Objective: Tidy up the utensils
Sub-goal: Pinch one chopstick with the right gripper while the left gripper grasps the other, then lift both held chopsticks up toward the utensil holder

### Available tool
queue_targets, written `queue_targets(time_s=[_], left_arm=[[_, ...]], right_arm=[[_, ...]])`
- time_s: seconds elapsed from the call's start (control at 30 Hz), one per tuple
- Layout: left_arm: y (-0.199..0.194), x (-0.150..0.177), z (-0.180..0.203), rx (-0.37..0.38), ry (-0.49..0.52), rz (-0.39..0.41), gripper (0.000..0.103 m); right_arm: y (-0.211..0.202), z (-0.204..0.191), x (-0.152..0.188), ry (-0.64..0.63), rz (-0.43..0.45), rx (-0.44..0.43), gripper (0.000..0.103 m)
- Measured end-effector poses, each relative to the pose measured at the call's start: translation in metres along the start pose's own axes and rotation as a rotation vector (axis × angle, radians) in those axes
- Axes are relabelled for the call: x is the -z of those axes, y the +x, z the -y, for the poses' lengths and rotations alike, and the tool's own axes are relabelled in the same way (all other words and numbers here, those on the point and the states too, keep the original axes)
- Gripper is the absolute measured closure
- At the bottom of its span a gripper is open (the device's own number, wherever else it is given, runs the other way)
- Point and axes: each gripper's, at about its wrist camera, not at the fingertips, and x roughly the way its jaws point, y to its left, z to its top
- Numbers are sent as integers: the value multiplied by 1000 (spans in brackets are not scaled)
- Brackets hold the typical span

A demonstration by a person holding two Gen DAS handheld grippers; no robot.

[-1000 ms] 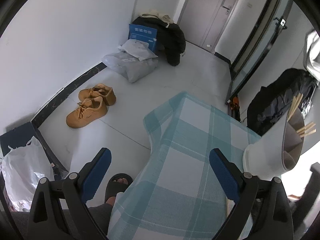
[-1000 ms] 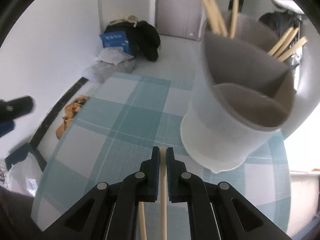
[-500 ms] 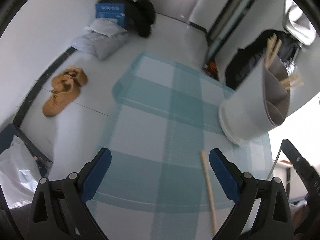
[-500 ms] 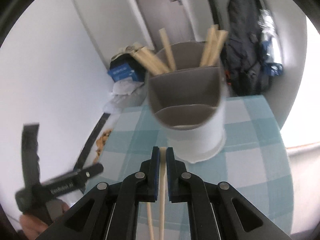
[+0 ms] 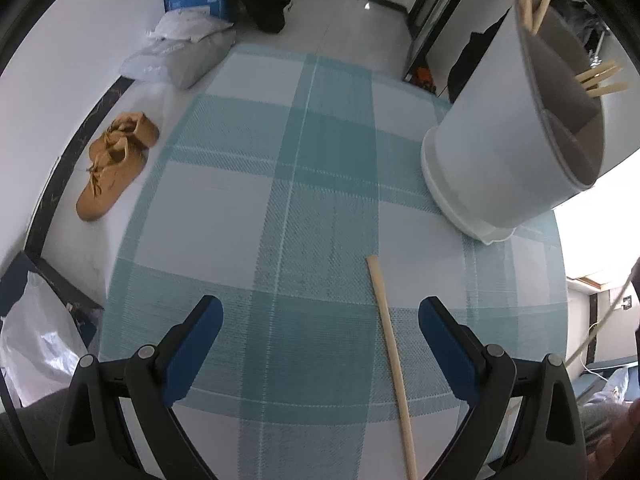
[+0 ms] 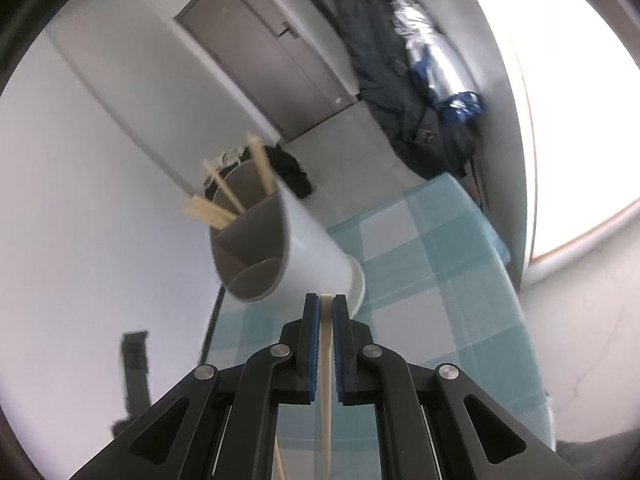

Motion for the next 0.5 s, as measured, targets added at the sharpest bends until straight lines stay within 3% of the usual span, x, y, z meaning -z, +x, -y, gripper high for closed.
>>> queue_targets(time_s=[0.3, 0.5], left_arm=[[13, -13, 16, -106, -7, -30, 11], [18, -12, 30, -214, 40, -54, 29]], right_arm=[[-14, 30, -10, 81, 36, 7, 97], [-20, 42, -14, 113, 53, 12, 97]])
